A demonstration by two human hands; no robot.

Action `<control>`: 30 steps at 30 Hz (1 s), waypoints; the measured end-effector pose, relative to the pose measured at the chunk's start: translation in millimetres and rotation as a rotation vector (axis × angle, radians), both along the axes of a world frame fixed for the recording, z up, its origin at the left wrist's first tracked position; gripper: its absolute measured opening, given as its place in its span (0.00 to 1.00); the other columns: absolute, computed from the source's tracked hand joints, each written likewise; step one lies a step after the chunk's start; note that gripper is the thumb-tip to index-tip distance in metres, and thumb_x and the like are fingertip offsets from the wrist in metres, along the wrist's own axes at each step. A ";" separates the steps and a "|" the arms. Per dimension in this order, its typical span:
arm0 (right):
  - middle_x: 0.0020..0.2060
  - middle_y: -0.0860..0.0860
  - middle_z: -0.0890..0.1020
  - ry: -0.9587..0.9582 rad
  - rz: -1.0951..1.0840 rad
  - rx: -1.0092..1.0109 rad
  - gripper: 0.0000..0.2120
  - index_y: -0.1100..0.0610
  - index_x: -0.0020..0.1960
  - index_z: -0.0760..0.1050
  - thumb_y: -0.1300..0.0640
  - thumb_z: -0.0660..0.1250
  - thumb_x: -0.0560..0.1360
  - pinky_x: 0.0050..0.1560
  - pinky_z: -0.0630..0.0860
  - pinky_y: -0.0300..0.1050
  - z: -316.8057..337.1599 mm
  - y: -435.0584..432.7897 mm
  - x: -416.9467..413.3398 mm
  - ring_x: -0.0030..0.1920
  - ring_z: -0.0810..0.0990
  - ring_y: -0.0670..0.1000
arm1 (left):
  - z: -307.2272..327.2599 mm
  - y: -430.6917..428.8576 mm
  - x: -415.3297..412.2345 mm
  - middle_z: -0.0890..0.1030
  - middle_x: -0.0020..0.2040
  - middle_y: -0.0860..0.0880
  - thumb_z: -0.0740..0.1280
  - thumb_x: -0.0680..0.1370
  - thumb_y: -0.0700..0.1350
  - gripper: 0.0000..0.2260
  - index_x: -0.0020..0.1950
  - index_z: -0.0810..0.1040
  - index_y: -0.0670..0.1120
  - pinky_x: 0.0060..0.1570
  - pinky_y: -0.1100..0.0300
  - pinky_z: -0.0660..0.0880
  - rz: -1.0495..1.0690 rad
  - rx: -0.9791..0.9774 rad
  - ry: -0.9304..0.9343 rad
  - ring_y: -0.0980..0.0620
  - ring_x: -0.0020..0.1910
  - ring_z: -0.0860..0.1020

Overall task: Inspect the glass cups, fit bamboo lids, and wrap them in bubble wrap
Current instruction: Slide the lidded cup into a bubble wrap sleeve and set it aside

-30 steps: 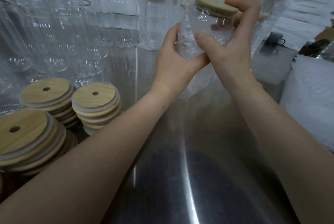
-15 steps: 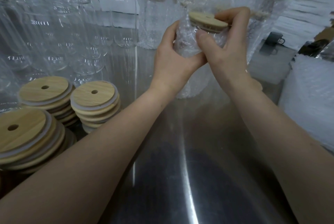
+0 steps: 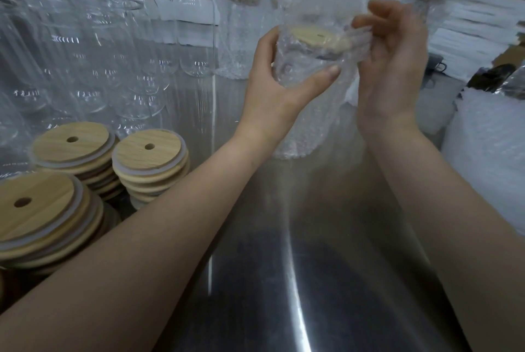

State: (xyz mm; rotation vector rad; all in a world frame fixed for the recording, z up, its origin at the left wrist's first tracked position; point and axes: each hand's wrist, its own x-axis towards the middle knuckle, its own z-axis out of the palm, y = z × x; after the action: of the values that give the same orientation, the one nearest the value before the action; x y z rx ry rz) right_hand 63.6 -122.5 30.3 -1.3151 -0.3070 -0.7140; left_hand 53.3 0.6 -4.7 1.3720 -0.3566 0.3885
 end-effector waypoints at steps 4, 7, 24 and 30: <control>0.48 0.60 0.79 -0.034 0.105 0.203 0.14 0.64 0.57 0.73 0.57 0.55 0.80 0.55 0.75 0.50 4.2 -3.1 -0.9 0.52 0.77 0.58 | 11.0 0.8 0.1 0.78 0.63 0.42 0.74 0.74 0.43 0.25 0.68 0.70 0.40 0.67 0.48 0.72 0.038 -0.063 0.002 0.47 0.63 0.77; 0.45 0.58 0.80 -0.043 0.104 0.255 0.12 0.63 0.56 0.73 0.59 0.56 0.78 0.51 0.77 0.49 3.6 -2.5 -2.4 0.49 0.78 0.57 | 19.4 3.3 1.4 0.81 0.60 0.42 0.72 0.76 0.44 0.16 0.62 0.78 0.40 0.66 0.48 0.73 0.117 -0.111 0.004 0.47 0.62 0.78; 0.34 0.41 0.80 0.128 0.081 -0.102 0.16 0.49 0.42 0.82 0.65 0.61 0.72 0.35 0.72 0.35 -10.7 -1.9 8.4 0.36 0.76 0.42 | 55.1 18.8 5.9 0.77 0.29 0.51 0.69 0.78 0.40 0.10 0.37 0.81 0.45 0.41 0.57 0.73 0.393 -0.134 0.001 0.54 0.30 0.74; 0.27 0.41 0.76 0.155 0.126 -0.061 0.19 0.49 0.34 0.79 0.68 0.61 0.76 0.32 0.69 0.36 -9.5 -3.9 8.0 0.30 0.72 0.40 | 57.6 16.6 -2.0 0.78 0.33 0.53 0.60 0.83 0.45 0.09 0.48 0.77 0.46 0.34 0.61 0.72 0.407 -0.262 0.064 0.54 0.32 0.77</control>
State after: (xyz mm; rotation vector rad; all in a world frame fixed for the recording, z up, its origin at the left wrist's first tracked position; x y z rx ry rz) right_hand 71.5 -126.5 20.8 -1.3878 -0.2856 -0.4965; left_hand 51.3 17.2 53.0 1.1914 0.0318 0.6995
